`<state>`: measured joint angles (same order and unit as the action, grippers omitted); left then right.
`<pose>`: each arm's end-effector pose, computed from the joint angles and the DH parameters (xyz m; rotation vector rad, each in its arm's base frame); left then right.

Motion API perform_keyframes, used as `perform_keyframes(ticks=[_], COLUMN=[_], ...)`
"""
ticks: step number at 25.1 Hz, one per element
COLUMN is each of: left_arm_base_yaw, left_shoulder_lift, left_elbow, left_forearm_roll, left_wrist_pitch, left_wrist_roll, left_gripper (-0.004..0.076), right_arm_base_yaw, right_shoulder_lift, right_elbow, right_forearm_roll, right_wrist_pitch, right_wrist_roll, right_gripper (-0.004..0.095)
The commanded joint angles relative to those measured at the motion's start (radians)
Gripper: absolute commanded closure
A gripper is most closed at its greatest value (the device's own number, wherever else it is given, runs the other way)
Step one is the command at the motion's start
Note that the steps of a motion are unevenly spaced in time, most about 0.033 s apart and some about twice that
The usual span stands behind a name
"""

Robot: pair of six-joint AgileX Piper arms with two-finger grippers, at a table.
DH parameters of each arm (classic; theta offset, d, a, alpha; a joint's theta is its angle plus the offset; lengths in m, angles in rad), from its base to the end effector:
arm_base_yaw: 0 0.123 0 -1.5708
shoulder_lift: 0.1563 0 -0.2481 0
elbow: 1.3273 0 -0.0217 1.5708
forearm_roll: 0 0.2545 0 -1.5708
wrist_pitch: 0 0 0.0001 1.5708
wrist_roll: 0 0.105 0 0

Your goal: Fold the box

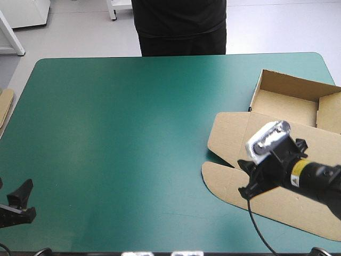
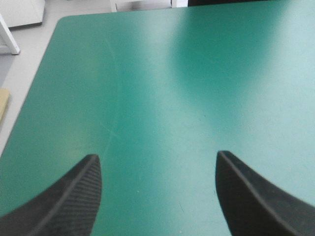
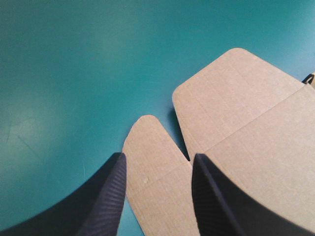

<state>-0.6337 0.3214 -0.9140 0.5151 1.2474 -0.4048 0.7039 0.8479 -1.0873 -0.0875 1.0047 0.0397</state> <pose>0.0648 0.0133 0.3674 0.1242 2.0249 -0.0313 0.1441 0.1122 0.3689 -0.7496 2.1335 0.2916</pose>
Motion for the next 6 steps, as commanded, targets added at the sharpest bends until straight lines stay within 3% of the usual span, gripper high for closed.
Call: perform_keyframes(ticks=[1, 6], left_arm_base_yaw=[-0.006, -0.006], left_shoulder_lift=[-0.036, -0.145], left_elbow=[0.076, 0.29], left_forearm_roll=[-0.073, -0.202], left_wrist_pitch=[-0.066, -0.261], left_wrist_roll=[0.022, 0.025], left_gripper=[0.0248, 0.0248], right_arm_base_yaw=[0.021, 0.021], right_shoulder_lift=[-0.178, -0.402], right_elbow=[0.152, 0.421], right_forearm_roll=[-0.025, -0.032], right_wrist_pitch=[-0.188, -0.24], right_wrist_roll=[0.031, 0.05], right_gripper=[0.0533, 0.0558])
